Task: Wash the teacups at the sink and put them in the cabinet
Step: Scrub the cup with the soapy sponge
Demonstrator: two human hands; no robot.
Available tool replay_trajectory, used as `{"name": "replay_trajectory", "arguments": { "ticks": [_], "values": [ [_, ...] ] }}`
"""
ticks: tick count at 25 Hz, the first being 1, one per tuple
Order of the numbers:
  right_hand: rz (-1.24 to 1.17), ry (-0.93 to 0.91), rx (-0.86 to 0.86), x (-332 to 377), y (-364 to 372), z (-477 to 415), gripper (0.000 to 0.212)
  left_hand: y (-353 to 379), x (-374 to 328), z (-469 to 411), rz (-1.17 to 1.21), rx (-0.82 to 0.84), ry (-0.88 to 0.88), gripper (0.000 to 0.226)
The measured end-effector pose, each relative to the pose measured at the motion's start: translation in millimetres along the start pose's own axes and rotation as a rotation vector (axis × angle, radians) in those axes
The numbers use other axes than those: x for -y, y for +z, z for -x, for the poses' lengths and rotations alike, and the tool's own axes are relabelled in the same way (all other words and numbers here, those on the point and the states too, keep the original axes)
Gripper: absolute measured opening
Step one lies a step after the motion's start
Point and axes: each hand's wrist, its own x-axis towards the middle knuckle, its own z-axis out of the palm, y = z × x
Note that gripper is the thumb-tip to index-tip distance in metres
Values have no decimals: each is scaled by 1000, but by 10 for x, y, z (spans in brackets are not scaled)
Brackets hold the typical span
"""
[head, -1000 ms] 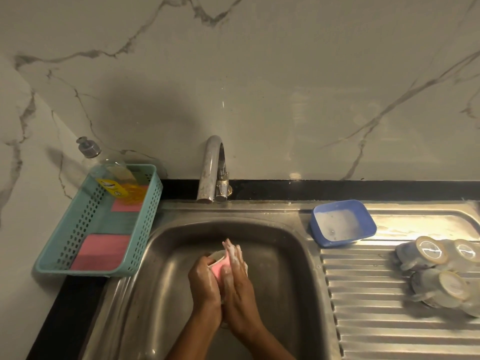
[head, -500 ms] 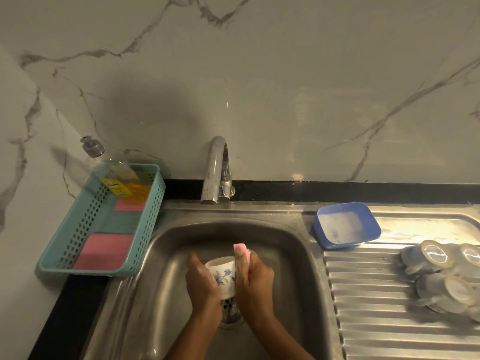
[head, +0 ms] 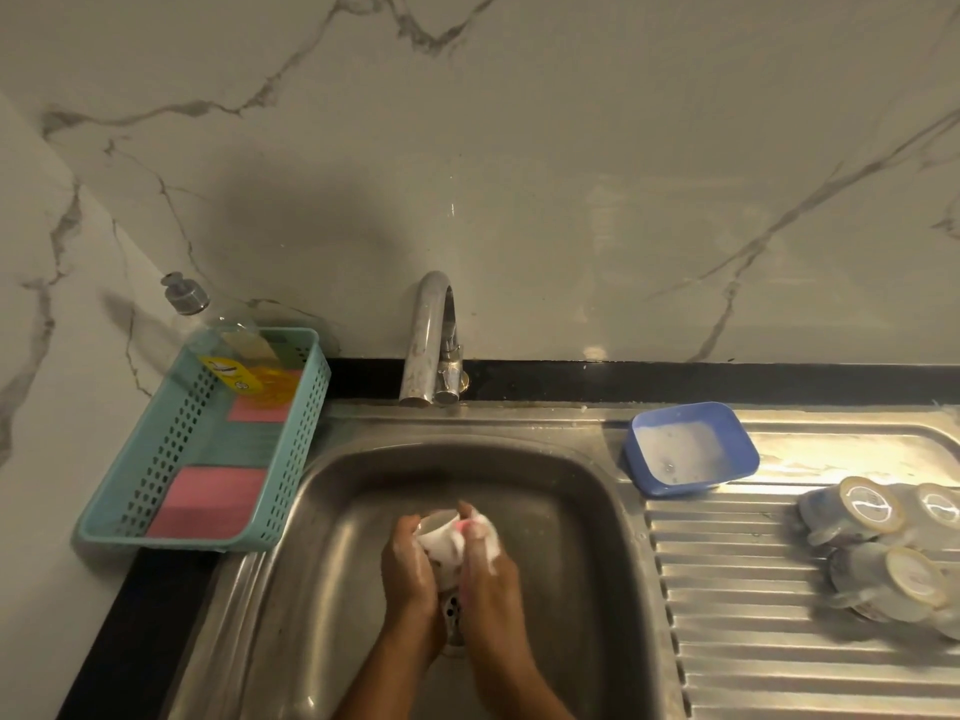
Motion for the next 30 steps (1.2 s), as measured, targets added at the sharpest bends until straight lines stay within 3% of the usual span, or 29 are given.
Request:
{"name": "replay_trajectory", "arguments": {
  "ticks": [2,7,9,12,16,19,22,24,26,28,30],
  "values": [
    [126,-97,98,-87,40,78,29,14,-3,39,35,-9,18,35],
    [113,82,-38,184,-8,-279,26,19,116,61,53,-32,62,36],
    [172,7,7,106,39,-156,29,28,93,-9,5,-64,32,47],
    [146,-86,70,-46,-8,6,35,35,71,-2,5,-89,24,39],
    [-49,142,-92,93,-8,-327,29,48,73,92,35,58,-15,34],
    [-35,123,-129,90,10,-296,30,64,39,46,23,174,-37,62],
    [20,-18,-135,86,-23,-169,32,38,99,-38,-152,118,97,90],
    [108,-92,-187,81,-65,-265,31,38,188,38,-199,36,157,84],
    [180,-119,-207,53,-103,-344,43,68,249,204,-164,139,160,76],
    [242,-143,-92,-27,-102,-290,56,72,207,307,-178,232,180,62],
    [292,-176,29,-68,-68,-135,45,71,124,225,-214,139,187,46]
  ]
}}
